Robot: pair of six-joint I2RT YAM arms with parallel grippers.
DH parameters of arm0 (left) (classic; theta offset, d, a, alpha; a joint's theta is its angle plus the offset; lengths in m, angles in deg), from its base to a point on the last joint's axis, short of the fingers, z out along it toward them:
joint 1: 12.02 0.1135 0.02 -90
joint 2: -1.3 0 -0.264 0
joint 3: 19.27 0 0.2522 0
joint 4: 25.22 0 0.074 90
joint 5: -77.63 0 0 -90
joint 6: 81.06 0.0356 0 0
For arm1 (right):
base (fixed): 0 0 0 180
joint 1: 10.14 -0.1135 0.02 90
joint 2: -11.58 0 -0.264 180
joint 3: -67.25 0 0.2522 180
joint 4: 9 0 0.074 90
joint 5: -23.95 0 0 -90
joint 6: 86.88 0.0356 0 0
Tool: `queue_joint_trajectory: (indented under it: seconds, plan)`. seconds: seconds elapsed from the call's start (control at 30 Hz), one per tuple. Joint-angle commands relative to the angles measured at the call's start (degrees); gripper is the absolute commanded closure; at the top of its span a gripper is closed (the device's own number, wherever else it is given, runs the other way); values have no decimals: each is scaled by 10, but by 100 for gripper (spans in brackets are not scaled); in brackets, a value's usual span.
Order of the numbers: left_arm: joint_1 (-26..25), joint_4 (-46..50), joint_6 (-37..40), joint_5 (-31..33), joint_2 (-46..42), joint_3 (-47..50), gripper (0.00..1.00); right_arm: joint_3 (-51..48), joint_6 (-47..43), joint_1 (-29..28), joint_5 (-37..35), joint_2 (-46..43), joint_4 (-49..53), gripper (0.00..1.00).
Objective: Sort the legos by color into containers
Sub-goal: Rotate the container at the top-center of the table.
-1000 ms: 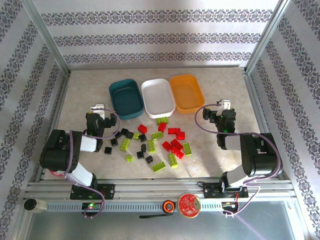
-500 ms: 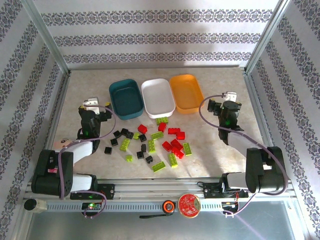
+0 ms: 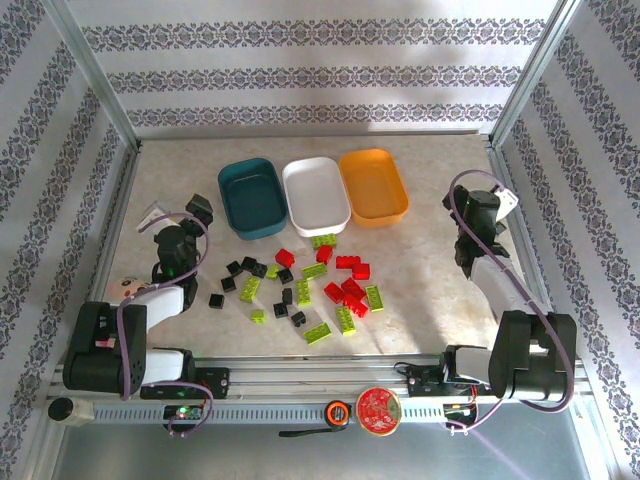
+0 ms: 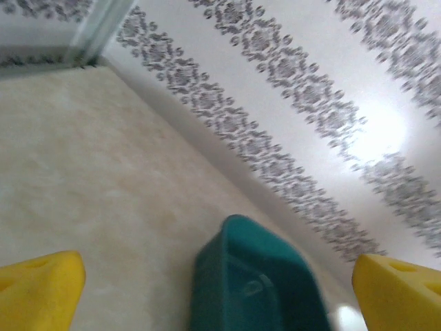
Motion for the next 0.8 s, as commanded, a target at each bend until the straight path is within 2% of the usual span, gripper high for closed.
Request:
queue_joint_trajectory:
  seconds: [0.0,0.07,0.13,0.2,0.3,0.4,0.5,0.6,0.67,0.73,0.77]
  plan:
    - [10,-150,-97,-73,27,13,1,24,25,-11,127,-1,63,2]
    - [11,-251,-120,-96,61,26,1,28,1,-27,149,-10,88,2]
    - [16,-245,-193,-105,77,17,1,35,-34,-49,154,-17,106,2]
    - [22,-254,-242,-143,102,2,1,53,-71,-69,175,-13,121,2]
    - [28,-256,-281,-264,146,-57,1,109,-114,-99,210,20,164,2]
    - [27,-255,-291,-396,187,-132,0,164,-137,-123,177,68,212,2]
    - [26,-223,-311,-436,206,-163,0,209,-141,-125,153,112,229,2]
    - [25,-80,-253,-435,171,-166,0,266,-155,-126,146,163,262,4]
    - [19,87,-165,-418,117,-182,0,303,-159,-127,151,196,286,7]
    - [6,266,-71,-373,63,-210,1,318,-155,-132,154,215,293,7]
    - [-3,359,-27,-322,37,-231,1,320,-153,-136,152,220,292,7]
